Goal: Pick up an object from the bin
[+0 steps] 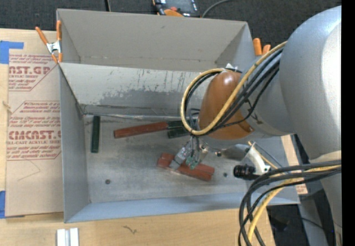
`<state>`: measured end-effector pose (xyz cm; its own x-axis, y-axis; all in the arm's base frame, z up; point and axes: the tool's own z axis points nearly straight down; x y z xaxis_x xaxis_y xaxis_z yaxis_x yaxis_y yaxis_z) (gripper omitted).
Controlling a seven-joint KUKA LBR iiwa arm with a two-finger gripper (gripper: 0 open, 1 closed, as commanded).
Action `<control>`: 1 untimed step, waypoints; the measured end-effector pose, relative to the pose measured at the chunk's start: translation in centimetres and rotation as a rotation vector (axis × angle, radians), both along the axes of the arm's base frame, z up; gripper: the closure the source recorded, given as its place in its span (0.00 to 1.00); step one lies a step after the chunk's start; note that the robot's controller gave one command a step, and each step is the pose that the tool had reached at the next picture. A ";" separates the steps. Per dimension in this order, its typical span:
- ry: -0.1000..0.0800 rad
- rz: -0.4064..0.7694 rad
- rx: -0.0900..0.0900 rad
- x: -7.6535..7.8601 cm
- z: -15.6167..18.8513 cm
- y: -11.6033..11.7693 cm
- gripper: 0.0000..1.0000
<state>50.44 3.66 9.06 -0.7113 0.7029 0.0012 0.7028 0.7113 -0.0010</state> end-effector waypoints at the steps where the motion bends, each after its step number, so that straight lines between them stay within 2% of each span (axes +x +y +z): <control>1: -0.002 0.031 0.000 -1.5 -0.8 -1.4 1.00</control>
Offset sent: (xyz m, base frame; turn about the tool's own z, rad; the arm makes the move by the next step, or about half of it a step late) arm -0.0151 -0.0136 -0.0082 -0.0312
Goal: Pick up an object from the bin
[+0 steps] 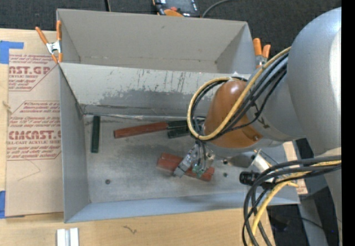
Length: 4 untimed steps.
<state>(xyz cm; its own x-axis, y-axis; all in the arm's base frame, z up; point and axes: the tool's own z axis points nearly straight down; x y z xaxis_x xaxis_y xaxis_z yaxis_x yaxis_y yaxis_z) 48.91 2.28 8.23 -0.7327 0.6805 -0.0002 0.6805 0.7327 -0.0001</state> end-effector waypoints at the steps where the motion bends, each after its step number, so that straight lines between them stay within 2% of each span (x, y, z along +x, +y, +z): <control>1: -0.016 0.095 0.005 -0.3 -0.7 -1.3 1.00; 2: 0.001 0.092 0.001 -0.8 -1.3 -1.5 0.00; 3: -0.004 0.093 0.000 -0.7 -1.0 -1.6 1.00; 4: -0.006 0.074 0.000 1.5 4.7 -1.7 1.00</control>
Offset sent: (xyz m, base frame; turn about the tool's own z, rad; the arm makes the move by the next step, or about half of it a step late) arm -0.0078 -0.0165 -0.0123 -0.0912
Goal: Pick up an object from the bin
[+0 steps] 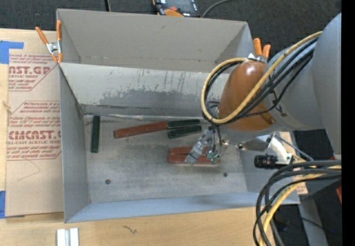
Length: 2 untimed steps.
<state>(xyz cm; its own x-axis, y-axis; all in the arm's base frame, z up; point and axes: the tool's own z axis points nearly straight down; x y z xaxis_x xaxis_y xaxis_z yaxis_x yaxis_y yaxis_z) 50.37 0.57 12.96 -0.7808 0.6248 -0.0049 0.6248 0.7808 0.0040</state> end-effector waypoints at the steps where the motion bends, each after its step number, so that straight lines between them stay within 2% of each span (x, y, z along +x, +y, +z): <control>1: 0.010 0.441 -0.001 -1.7 -6.1 -2.8 1.00; 2: 0.007 0.441 -0.001 -1.6 -6.0 -2.8 0.00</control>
Offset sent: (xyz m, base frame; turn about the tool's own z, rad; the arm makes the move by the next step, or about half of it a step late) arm -0.0159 -0.0279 -0.0596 -0.4417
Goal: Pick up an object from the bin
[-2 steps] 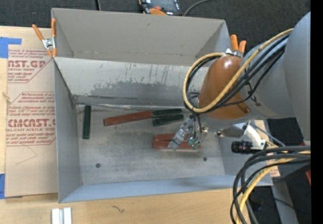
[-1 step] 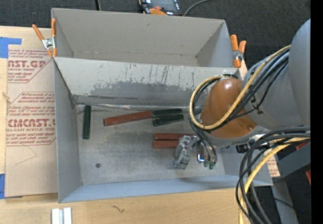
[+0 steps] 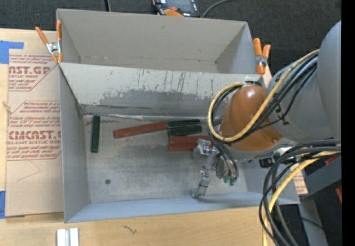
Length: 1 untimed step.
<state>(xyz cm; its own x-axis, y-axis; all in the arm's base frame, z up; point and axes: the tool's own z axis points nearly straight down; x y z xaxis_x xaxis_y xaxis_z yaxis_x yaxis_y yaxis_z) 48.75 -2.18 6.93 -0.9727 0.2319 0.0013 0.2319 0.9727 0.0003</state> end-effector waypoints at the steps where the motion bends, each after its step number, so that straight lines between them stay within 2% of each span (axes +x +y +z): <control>1: -0.012 -0.159 0.000 8.8 7.6 1.3 0.00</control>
Offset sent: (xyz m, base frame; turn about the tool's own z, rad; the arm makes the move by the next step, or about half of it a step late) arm 0.0841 0.0117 0.0724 0.1599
